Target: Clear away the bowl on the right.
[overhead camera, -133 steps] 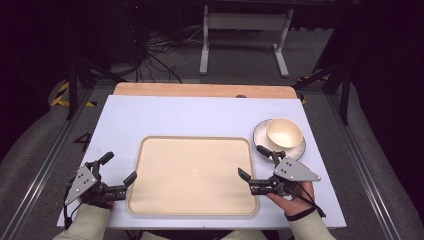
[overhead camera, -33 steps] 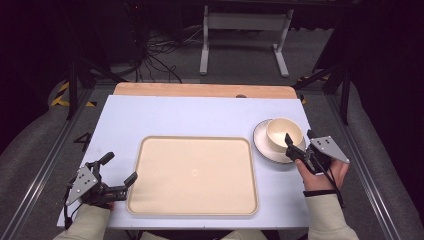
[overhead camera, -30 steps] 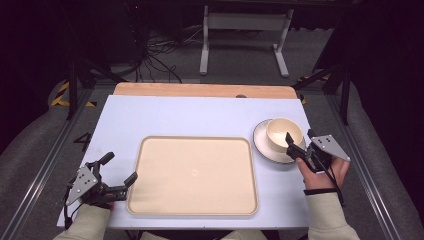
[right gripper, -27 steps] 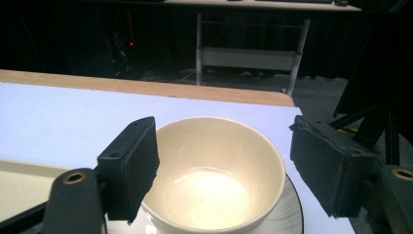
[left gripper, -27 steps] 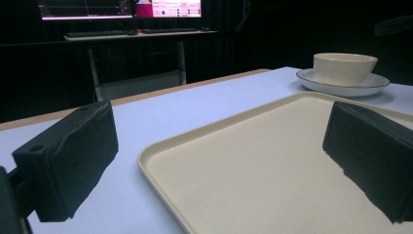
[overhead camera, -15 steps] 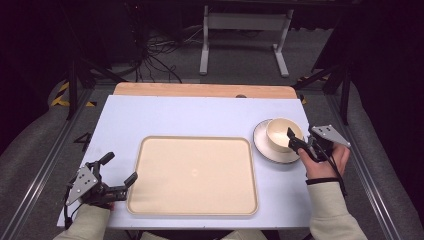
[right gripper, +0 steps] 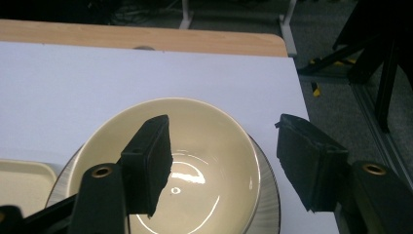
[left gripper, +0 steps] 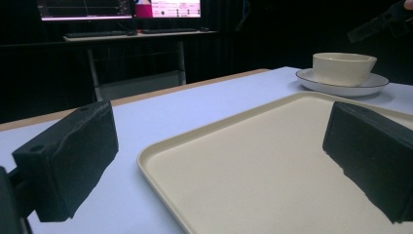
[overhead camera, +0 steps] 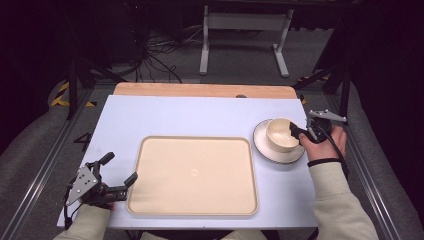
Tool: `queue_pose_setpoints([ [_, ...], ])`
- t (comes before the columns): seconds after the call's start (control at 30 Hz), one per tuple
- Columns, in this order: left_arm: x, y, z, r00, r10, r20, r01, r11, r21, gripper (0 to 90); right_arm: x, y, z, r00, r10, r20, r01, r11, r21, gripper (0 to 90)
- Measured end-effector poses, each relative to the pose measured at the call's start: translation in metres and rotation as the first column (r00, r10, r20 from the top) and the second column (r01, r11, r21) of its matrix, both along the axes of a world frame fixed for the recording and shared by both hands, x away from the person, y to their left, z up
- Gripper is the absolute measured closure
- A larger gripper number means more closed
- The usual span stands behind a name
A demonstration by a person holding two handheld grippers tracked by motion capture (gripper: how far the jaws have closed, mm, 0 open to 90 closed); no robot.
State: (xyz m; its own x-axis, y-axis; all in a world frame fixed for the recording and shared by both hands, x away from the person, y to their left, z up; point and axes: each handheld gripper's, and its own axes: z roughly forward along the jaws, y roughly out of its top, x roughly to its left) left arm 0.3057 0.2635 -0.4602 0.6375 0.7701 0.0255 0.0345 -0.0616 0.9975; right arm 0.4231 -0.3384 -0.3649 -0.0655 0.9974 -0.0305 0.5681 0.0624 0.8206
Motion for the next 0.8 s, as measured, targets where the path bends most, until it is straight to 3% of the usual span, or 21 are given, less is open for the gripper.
queue_pose_setpoints([
  [0.17,0.000,0.000,0.000,1.0000,0.000,0.000,0.000,1.0000,0.001,0.1,0.013,-0.002,0.001,0.9968,-0.005,-0.079,0.005,1.0000,-0.003,40.0],
  [0.27,0.000,0.000,0.000,1.0000,-0.001,0.000,0.001,1.0000,0.002,0.1,0.020,-0.003,0.000,0.9892,-0.015,-0.146,0.016,0.9999,0.006,40.5],
  [0.3,0.000,0.000,0.000,1.0000,-0.001,0.000,0.001,1.0000,0.002,0.1,0.020,-0.003,0.000,0.9892,-0.015,-0.146,0.016,0.9999,0.006,40.5],
  [0.4,0.000,0.000,0.000,1.0000,-0.001,-0.001,0.001,1.0000,0.002,0.1,0.031,-0.009,-0.002,0.9746,-0.022,-0.223,0.023,0.9997,0.001,43.5],
  [0.7,0.000,0.000,0.000,1.0000,-0.002,-0.001,0.002,1.0000,0.002,0.1,0.045,-0.017,-0.007,0.9444,-0.014,-0.328,0.024,0.9994,0.025,50.3],
  [0.8,0.000,0.000,0.000,1.0000,-0.002,0.000,0.002,1.0000,0.003,0.1,0.049,-0.021,-0.012,0.9280,-0.001,-0.373,0.021,0.9986,0.048,52.8],
])
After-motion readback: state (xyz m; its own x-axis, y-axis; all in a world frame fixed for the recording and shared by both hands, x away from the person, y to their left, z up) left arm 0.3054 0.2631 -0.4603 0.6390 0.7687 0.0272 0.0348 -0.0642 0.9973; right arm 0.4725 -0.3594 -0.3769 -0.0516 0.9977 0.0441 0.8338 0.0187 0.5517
